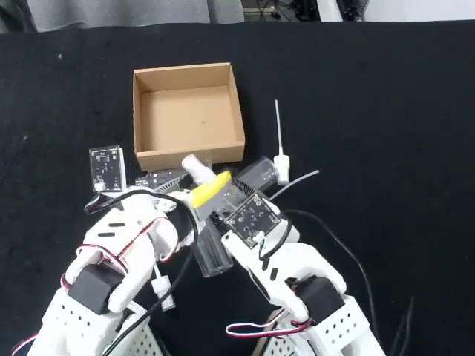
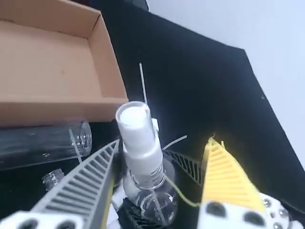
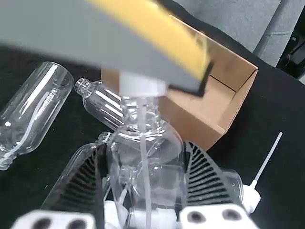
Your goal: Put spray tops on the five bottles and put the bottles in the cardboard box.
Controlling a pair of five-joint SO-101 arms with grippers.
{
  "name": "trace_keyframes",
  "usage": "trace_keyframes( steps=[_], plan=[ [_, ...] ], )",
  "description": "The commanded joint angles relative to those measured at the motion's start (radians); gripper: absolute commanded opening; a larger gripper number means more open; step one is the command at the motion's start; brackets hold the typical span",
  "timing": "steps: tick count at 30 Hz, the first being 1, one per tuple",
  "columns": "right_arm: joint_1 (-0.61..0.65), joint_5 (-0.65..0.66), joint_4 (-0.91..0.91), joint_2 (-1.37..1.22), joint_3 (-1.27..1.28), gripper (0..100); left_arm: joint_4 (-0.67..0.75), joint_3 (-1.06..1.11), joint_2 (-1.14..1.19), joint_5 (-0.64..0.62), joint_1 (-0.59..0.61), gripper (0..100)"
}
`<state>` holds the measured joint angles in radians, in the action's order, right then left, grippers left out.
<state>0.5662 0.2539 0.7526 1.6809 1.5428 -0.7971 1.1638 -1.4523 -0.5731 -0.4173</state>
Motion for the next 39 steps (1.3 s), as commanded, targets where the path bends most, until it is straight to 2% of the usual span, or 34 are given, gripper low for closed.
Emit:
trace_keyframes(
  steps=[1,8,14,19,25,30,39],
  plan=[
    [-0.031,0.005,-0.046,0.015,-0.007,5.6,-0.003,-0.071,-0.011,-0.009,0.013,26],
    [-0.061,0.005,-0.052,0.015,-0.01,5.7,-0.009,-0.085,-0.012,-0.009,0.013,26],
    [-0.103,0.003,-0.126,0.015,-0.007,5.7,-0.106,-0.162,-0.012,-0.009,0.013,26],
    [-0.103,0.003,-0.129,0.015,-0.01,5.7,-0.11,-0.173,-0.012,-0.011,0.021,26],
    [-0.103,0.003,-0.152,0.015,-0.01,5.7,-0.086,-0.191,-0.012,-0.018,0.127,26],
    [-0.104,-0.055,-0.222,0.013,0.013,5.7,-0.048,-0.191,-0.012,-0.106,0.205,26],
    [-0.1,-0.06,-0.227,0.013,0.004,5.7,-0.035,-0.189,-0.012,-0.216,0.334,26]
  ],
)
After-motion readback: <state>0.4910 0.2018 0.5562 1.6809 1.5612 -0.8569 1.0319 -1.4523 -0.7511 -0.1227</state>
